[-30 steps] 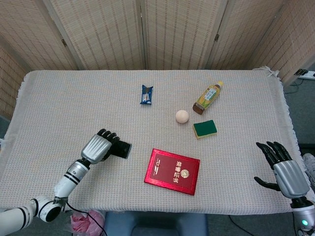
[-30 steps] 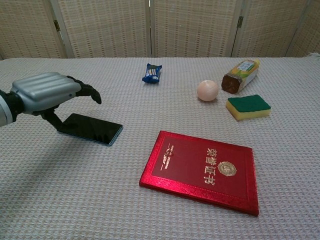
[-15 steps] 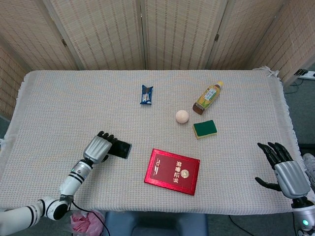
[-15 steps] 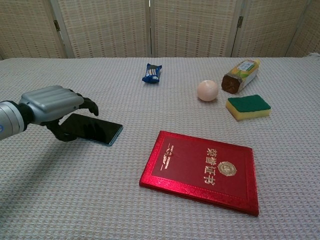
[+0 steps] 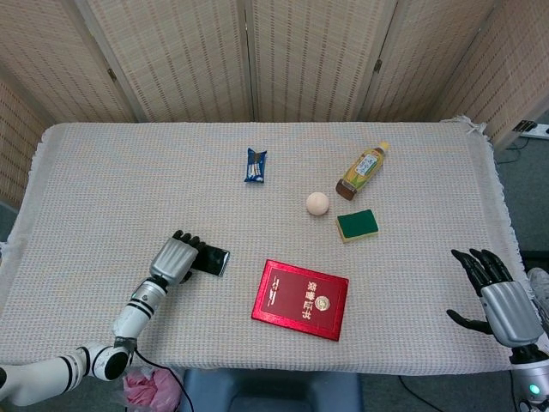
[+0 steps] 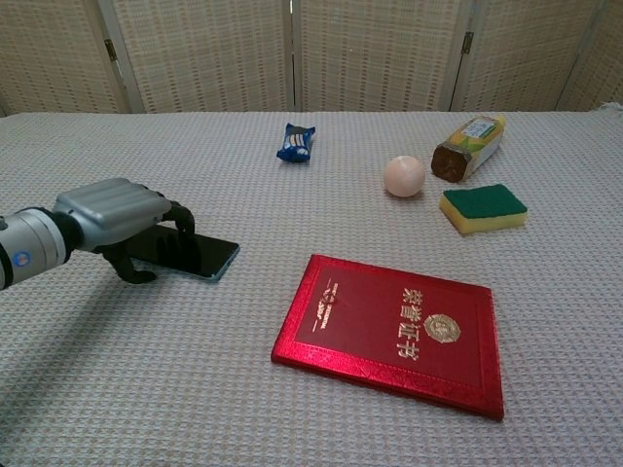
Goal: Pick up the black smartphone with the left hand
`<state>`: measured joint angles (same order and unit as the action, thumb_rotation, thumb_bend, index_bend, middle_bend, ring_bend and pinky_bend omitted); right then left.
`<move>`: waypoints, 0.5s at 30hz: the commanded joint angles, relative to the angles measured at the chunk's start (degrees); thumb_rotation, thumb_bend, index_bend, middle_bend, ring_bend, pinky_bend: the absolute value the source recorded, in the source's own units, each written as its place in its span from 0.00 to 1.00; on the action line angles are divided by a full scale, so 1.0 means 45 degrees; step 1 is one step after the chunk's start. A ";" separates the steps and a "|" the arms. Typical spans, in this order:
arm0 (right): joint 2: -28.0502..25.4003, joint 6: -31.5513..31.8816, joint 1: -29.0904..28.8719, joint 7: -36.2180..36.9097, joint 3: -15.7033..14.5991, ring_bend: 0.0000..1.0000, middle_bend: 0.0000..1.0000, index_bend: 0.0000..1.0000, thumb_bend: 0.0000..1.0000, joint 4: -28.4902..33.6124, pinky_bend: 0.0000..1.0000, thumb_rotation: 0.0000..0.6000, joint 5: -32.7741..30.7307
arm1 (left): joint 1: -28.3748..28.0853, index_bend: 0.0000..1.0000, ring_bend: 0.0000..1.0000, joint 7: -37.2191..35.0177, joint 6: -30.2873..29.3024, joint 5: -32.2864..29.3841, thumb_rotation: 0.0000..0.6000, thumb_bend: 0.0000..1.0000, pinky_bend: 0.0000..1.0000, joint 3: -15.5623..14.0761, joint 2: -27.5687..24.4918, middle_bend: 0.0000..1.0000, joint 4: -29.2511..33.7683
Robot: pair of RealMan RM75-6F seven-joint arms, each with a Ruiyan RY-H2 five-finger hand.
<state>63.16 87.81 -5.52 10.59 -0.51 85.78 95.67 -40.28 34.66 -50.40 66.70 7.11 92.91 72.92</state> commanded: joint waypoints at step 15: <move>-0.0053 0.0191 0.0201 0.0023 -0.0030 0.11 0.17 0.07 0.04 0.0046 0.10 1.00 -0.0123 | -0.0261 0.58 0.43 -0.1871 -0.0398 0.0581 1.00 0.28 0.25 0.0060 0.0875 0.63 -0.1592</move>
<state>62.92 88.67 -4.61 10.69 -0.65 85.99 95.13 -41.40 27.20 -51.79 68.65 7.38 96.45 66.49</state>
